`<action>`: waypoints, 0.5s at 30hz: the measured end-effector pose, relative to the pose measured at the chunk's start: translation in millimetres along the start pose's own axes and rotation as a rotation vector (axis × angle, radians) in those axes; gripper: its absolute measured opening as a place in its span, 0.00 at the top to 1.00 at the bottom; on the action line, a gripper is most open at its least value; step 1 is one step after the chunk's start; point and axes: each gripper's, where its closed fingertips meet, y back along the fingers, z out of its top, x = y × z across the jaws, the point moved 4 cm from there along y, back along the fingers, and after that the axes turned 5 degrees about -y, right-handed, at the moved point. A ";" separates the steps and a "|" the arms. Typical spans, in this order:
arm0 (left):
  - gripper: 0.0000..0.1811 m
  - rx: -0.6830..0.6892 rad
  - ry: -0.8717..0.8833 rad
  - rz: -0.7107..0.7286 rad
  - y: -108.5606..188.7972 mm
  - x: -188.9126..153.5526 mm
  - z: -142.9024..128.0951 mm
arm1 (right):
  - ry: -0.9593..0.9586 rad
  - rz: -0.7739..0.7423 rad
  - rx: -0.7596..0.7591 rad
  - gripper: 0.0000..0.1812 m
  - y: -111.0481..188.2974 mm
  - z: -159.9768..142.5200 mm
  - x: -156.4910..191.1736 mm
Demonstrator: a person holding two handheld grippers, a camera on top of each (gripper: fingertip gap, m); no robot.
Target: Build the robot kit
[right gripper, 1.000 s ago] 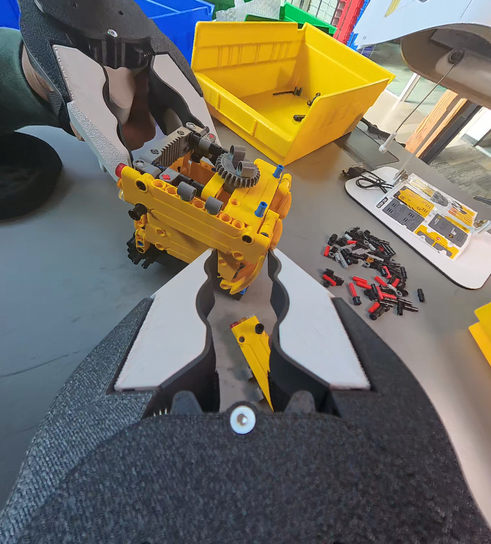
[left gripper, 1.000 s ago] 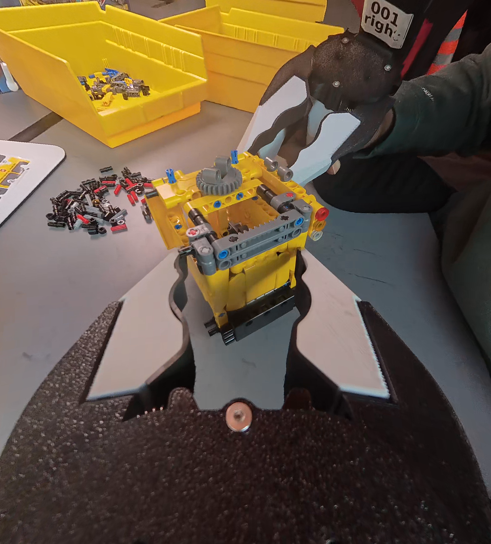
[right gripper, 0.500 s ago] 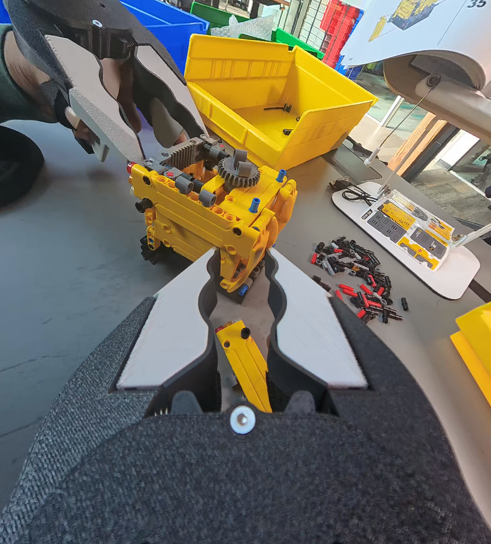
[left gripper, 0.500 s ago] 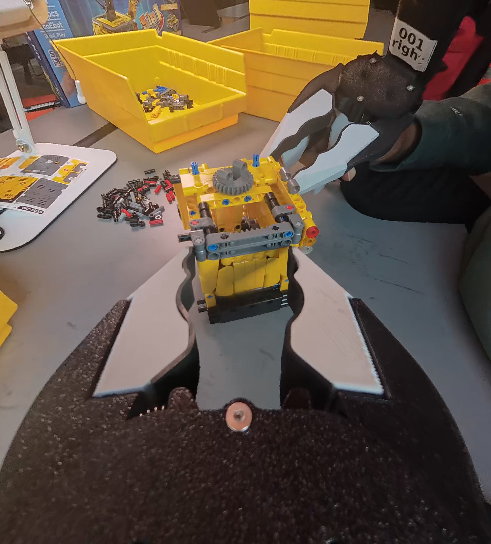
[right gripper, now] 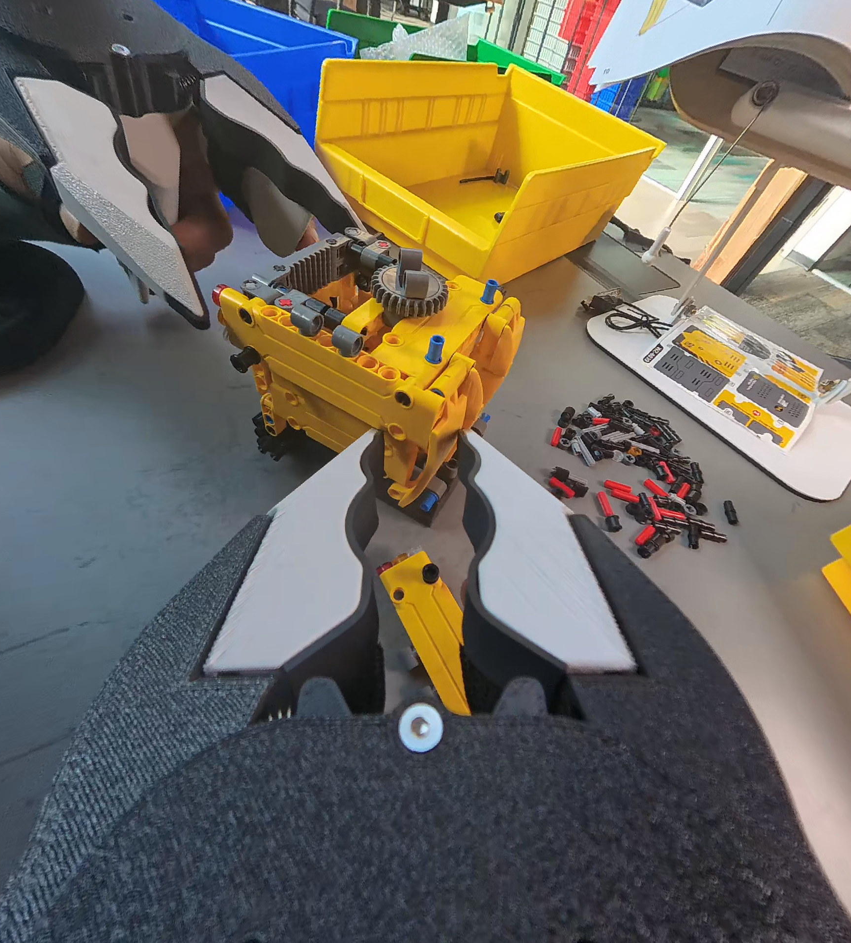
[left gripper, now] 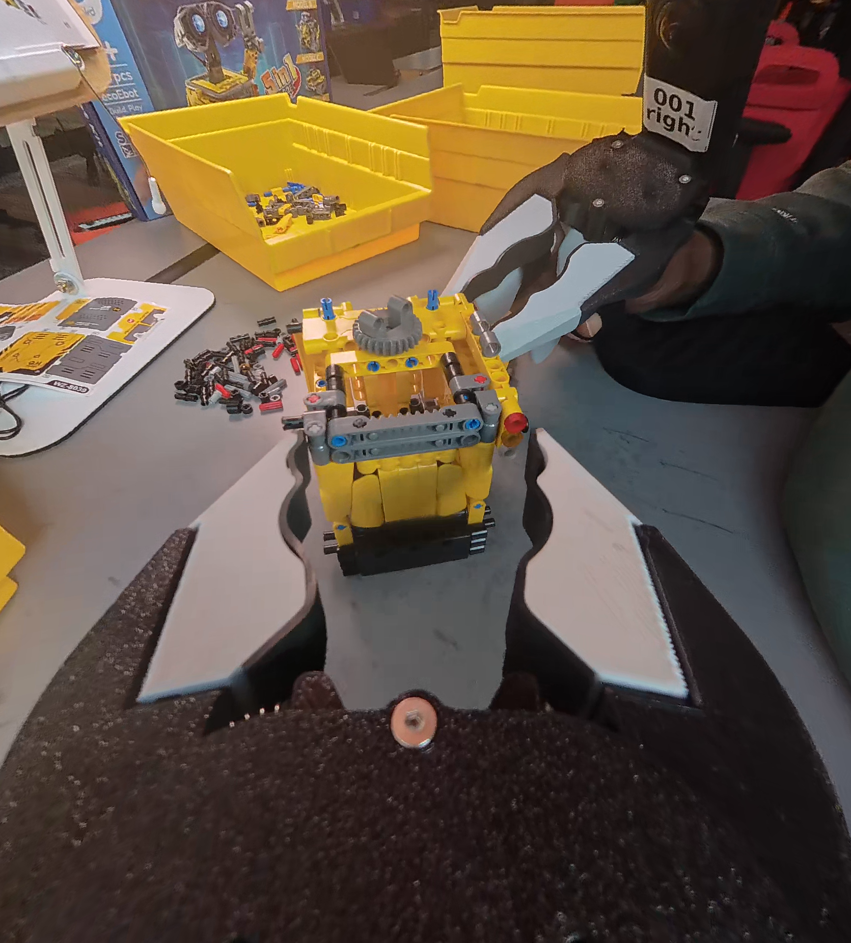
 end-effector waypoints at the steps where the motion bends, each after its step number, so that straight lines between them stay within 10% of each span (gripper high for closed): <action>1: 0.54 -0.002 0.001 0.008 -1.2 0.8 -0.6 | -0.002 0.002 -0.002 0.85 0.0 0.0 -0.1; 15: 0.54 -0.034 0.020 0.004 -1.6 4.1 -1.9 | -0.006 0.005 -0.017 0.85 0.7 -0.4 -0.6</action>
